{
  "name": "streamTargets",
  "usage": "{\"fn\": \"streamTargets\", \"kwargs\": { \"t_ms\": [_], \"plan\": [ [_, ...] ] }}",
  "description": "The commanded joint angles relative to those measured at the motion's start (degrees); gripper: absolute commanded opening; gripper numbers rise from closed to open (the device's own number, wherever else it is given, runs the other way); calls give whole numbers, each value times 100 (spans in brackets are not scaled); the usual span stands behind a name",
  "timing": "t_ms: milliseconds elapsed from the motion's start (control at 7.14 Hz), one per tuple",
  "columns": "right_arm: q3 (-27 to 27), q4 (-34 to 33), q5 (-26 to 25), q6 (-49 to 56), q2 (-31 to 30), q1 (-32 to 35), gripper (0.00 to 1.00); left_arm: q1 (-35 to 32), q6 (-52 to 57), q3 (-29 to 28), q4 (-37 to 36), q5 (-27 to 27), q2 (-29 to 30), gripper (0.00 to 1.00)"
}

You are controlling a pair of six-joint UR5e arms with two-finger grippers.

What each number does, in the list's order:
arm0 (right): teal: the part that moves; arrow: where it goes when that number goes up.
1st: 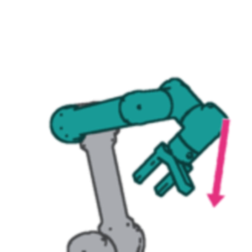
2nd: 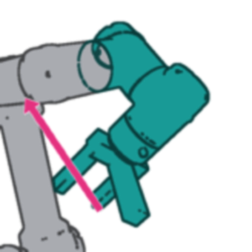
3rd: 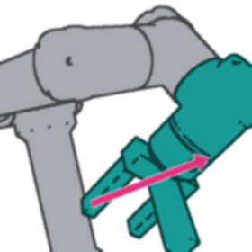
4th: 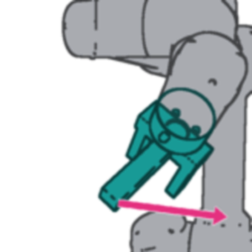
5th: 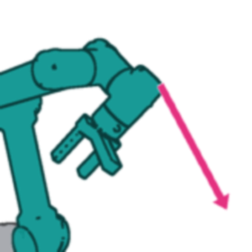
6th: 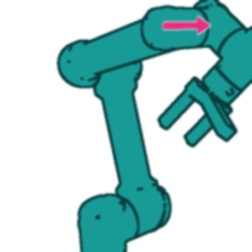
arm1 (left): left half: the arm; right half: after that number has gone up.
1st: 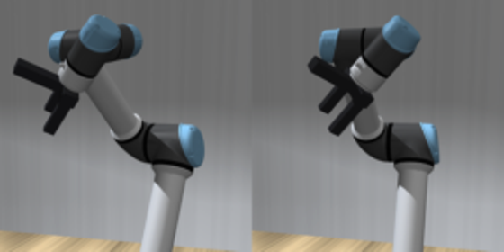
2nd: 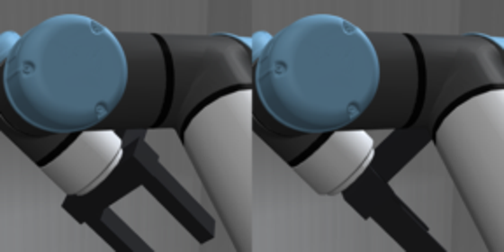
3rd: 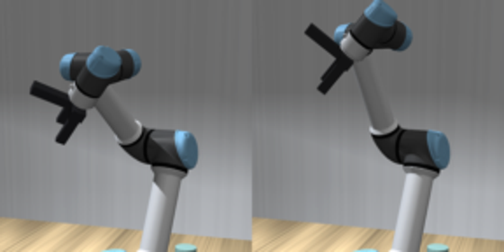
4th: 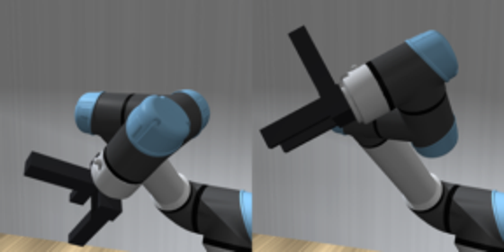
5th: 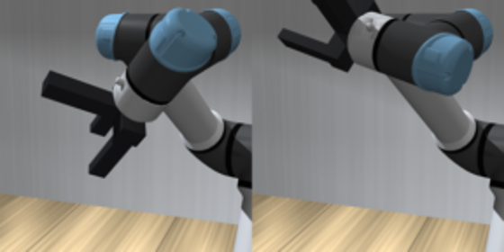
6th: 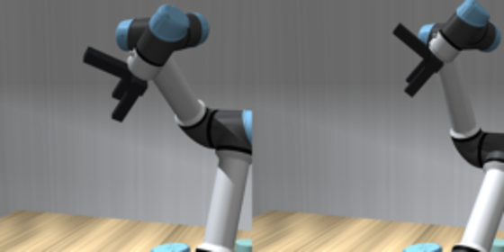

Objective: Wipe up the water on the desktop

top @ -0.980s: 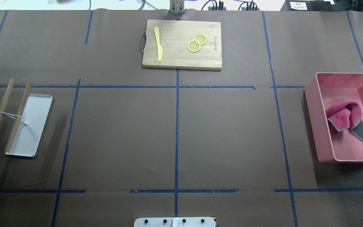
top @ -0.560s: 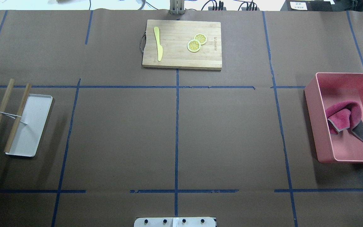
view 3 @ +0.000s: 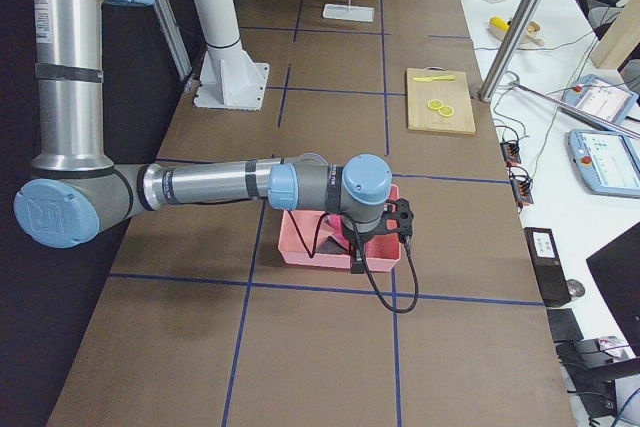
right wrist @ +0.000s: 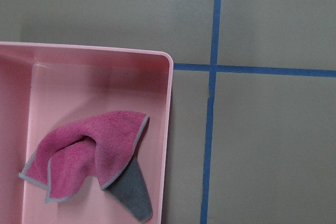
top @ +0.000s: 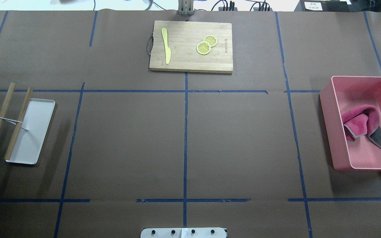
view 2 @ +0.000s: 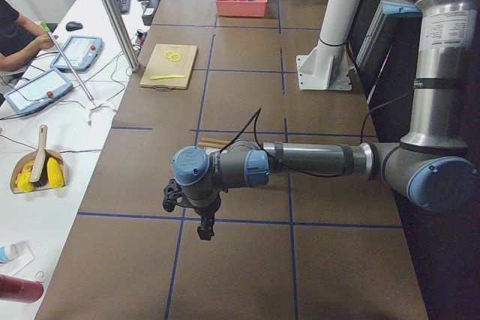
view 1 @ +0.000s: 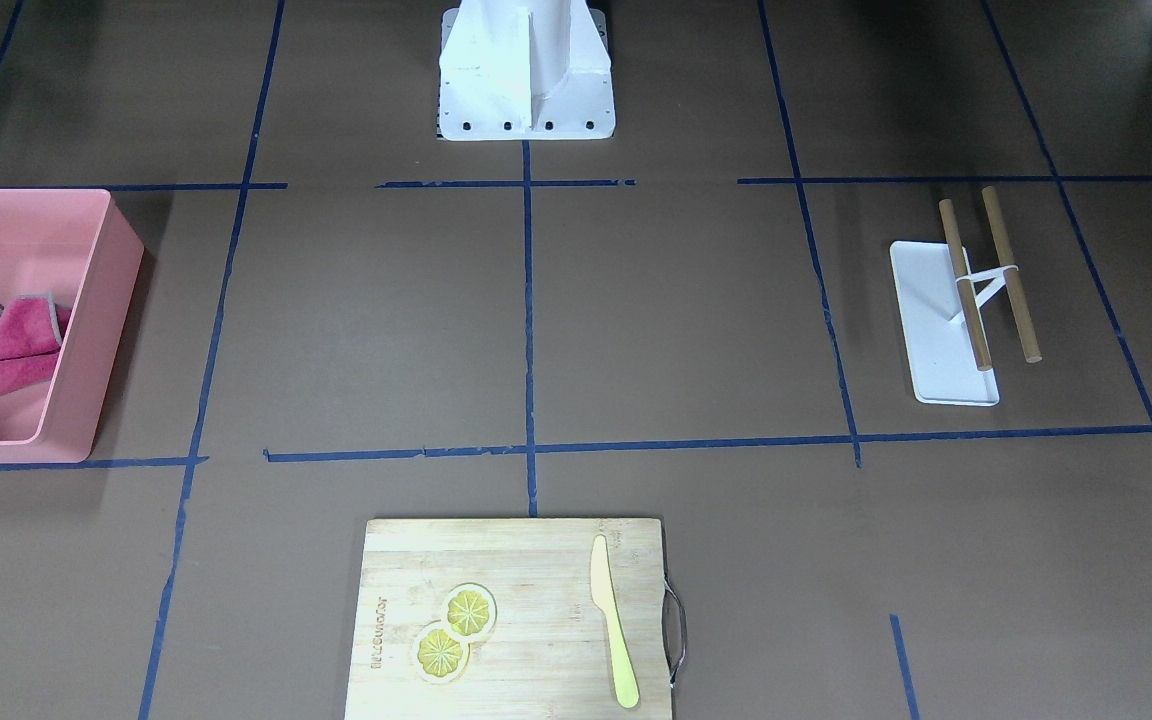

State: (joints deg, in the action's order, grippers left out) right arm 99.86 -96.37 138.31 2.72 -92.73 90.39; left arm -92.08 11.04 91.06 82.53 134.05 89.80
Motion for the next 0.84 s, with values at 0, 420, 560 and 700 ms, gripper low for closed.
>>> {"fn": "streamTargets", "kwargs": {
  "t_ms": [0,420,560,700],
  "plan": [
    [-350,22,-50,18,10,40,100,-3,-22,-18,8,-2,2,100],
    [-941,1164,2,-96,-79,294,100,-3,-181,53,8,7,11,100],
    [-916,1095,3,-401,0,295,100,-3,-181,61,8,7,11,100],
    [-872,1103,3,-526,27,304,100,6,-181,61,8,7,11,100]
  ]
}}
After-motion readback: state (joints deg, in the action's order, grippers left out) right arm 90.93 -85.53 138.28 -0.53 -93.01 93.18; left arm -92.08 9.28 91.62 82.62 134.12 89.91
